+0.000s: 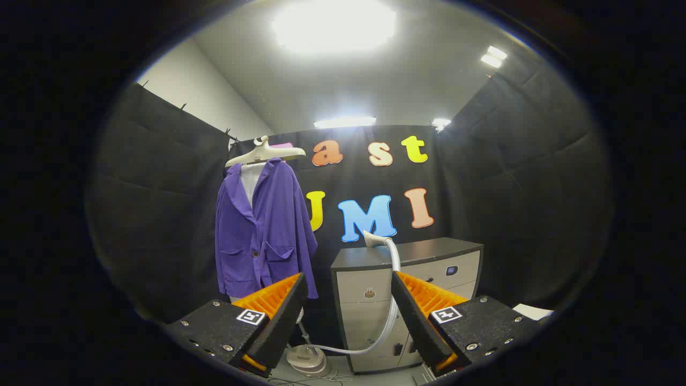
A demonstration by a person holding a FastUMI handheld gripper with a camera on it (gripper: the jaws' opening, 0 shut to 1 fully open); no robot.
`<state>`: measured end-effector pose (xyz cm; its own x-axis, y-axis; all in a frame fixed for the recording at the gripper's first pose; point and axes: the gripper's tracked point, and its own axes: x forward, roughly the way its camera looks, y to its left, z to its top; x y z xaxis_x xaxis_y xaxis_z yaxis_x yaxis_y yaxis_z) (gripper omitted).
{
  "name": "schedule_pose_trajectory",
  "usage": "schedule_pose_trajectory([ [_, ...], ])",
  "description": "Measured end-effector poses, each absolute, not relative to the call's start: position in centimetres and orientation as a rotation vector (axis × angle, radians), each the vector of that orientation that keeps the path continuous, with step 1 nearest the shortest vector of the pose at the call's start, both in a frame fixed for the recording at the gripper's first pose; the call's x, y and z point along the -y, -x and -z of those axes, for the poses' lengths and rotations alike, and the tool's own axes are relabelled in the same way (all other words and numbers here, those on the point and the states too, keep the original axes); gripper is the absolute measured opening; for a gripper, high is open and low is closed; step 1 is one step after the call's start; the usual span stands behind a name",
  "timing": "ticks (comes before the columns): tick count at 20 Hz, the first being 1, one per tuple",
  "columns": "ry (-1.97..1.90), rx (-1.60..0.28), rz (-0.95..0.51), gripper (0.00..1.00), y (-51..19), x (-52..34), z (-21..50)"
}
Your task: Iron the clothes twice with a garment steamer, once on the left side and once on the right side.
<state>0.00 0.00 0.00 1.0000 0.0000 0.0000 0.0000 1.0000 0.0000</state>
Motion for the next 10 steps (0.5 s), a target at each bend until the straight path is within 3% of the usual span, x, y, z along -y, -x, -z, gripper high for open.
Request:
schedule_pose_trajectory([
  [10,0.012,-0.010,0.001,0.96,-0.42,-0.23,0.14],
])
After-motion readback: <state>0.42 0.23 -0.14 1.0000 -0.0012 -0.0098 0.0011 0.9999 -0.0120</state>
